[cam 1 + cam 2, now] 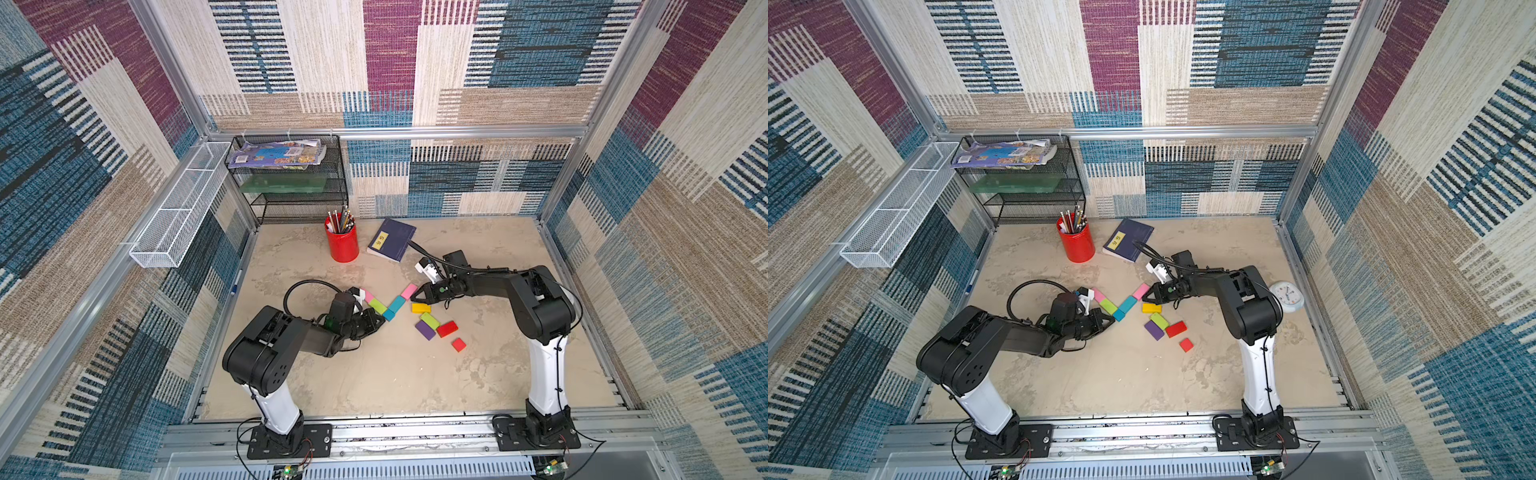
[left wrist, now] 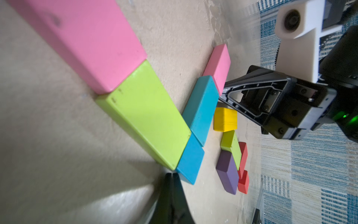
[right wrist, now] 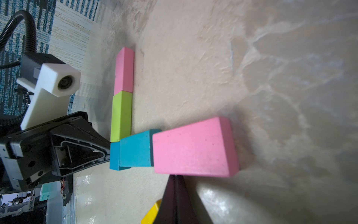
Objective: Assemble the letter v with building blocks
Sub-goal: Assemble the building block at the center of the board.
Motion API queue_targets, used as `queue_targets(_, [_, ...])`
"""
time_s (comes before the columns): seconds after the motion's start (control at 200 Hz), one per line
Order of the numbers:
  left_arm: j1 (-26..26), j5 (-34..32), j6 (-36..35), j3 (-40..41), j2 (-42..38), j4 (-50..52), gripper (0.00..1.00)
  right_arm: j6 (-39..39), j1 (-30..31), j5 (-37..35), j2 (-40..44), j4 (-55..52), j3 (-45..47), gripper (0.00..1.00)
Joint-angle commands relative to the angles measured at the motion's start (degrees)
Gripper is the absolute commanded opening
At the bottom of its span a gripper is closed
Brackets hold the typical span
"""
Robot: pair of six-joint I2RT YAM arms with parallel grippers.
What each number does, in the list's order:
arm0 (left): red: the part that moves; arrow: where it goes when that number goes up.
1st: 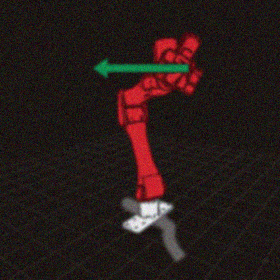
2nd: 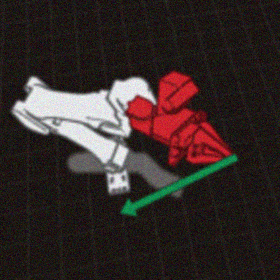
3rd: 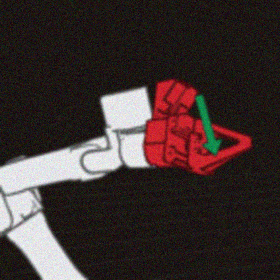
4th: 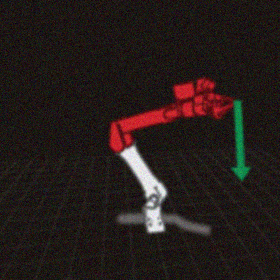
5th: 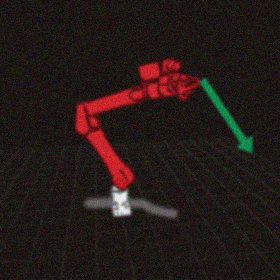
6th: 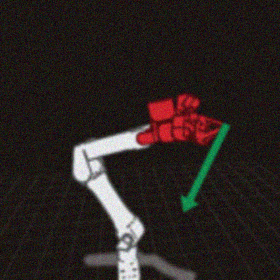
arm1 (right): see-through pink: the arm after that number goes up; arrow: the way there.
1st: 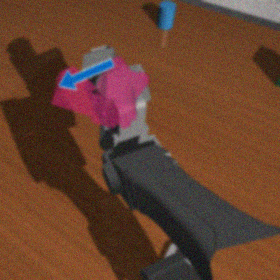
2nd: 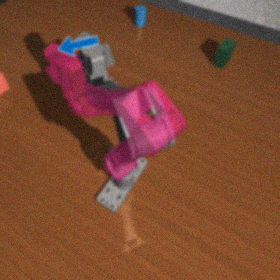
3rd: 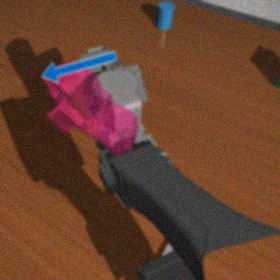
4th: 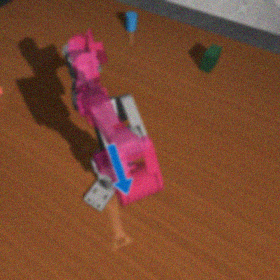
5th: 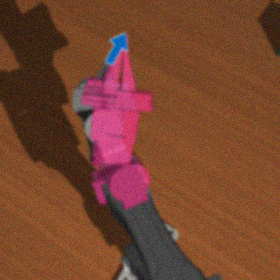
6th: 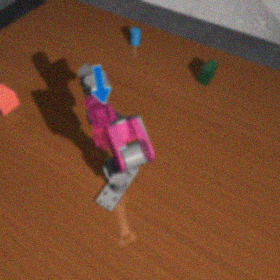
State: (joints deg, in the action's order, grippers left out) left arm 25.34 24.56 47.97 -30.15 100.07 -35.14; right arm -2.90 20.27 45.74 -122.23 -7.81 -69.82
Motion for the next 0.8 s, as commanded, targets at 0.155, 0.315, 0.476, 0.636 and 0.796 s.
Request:
queue_targets(0.155, [0.0, -2.6, -1.4, 0.2, 0.9, 8.6, 0.0, 1.2, -0.1, -12.3, -1.8, -11.3, 0.6, 0.02])
queue_targets(0.315, [0.1, -2.5, -1.5, 0.1, 1.1, 8.8, 0.0, 1.3, -0.2, -12.3, -2.6, -11.7, -0.6, 0.02])
queue_targets(0.476, [0.1, -2.6, -1.4, 0.2, 1.0, 8.9, 0.0, 1.4, -0.2, -11.9, -2.7, -11.7, -0.6, 0.02])
queue_targets(0.636, [0.0, -2.4, -1.4, 0.1, 1.2, 8.8, 0.0, 1.6, -0.2, -12.0, -3.4, -12.0, -0.8, 0.02])
queue_targets(0.796, [0.0, -2.4, -1.4, 0.1, 1.1, 8.9, 0.0, 1.7, -0.2, -11.4, -3.3, -12.0, -1.0, 0.02])
